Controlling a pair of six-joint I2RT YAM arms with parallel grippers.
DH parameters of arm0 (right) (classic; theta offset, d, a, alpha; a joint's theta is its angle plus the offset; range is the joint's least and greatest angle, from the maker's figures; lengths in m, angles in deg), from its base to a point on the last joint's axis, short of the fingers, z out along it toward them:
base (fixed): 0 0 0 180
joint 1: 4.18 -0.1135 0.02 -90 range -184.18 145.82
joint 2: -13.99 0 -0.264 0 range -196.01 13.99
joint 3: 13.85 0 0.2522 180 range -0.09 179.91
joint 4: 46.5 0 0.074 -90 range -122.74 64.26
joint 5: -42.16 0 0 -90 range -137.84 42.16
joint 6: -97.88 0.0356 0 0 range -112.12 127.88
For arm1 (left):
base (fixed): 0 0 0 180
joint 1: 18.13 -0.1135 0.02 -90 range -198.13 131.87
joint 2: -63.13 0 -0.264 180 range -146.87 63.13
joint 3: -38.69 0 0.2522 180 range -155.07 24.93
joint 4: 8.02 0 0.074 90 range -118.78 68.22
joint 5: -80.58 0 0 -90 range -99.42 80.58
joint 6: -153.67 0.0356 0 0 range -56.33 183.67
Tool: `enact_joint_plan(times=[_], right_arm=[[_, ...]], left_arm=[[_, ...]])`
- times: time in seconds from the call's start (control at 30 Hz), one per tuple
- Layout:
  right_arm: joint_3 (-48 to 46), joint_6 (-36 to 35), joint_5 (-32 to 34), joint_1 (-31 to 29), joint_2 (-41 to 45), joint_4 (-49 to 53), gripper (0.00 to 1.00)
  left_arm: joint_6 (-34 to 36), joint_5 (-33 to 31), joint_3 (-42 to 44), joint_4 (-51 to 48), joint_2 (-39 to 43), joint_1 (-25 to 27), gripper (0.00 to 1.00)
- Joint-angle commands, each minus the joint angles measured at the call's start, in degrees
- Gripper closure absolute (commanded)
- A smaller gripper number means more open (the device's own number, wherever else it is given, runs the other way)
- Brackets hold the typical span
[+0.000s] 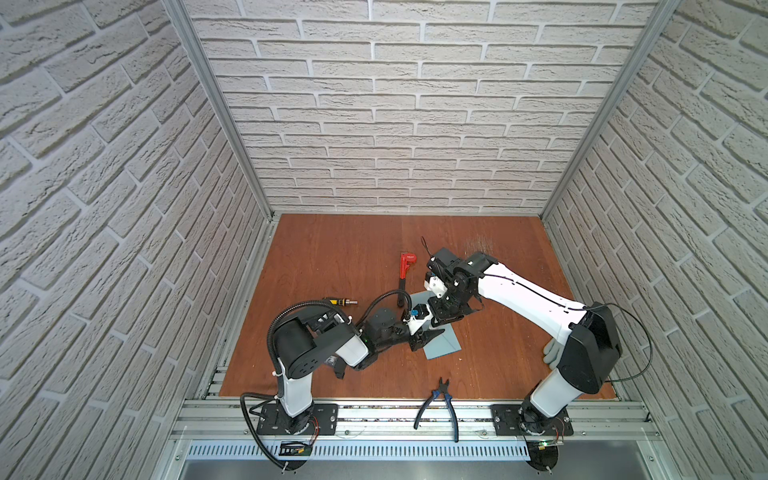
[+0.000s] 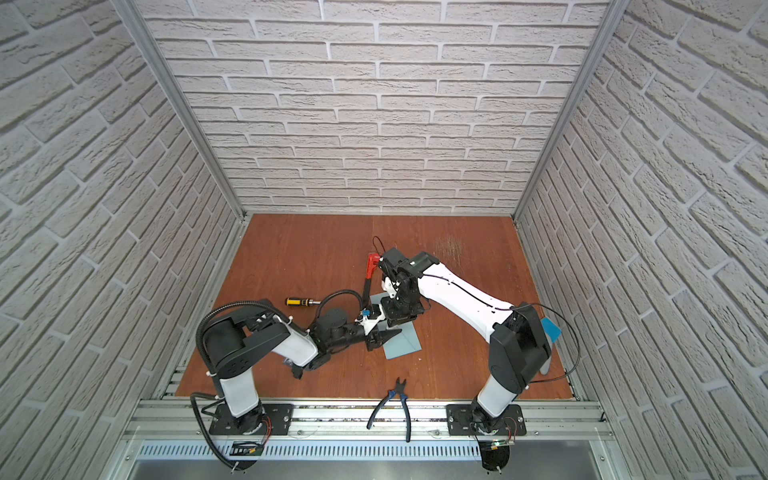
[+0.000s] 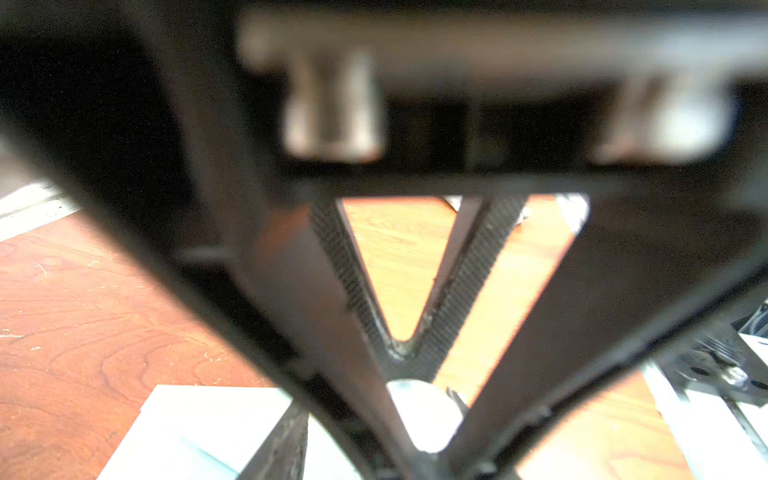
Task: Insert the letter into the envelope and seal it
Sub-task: 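Press the translucent cap down onto the glue stick's end with the right gripper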
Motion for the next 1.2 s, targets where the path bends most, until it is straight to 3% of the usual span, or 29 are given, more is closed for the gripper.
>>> enact_joint_plan(times=[0.0, 0.7, 1.17], right_arm=[[-0.44, -0.51, 0.20, -0.65, -0.35, 0.76, 0.92], [0.00, -0.51, 1.47, -0.67, -1.52, 1.51, 0.92], [1.52, -0.69, 1.78, -0.67, -1.52, 2.64, 0.92]], left_arm=[[0.40, 0.10, 0.85, 5.50, 1.65, -0.21, 0.46], [-2.02, 3.86, 3.33, 5.50, -1.54, -0.03, 0.39], [-1.42, 4.02, 3.44, 4.32, -2.60, 0.05, 0.63]])
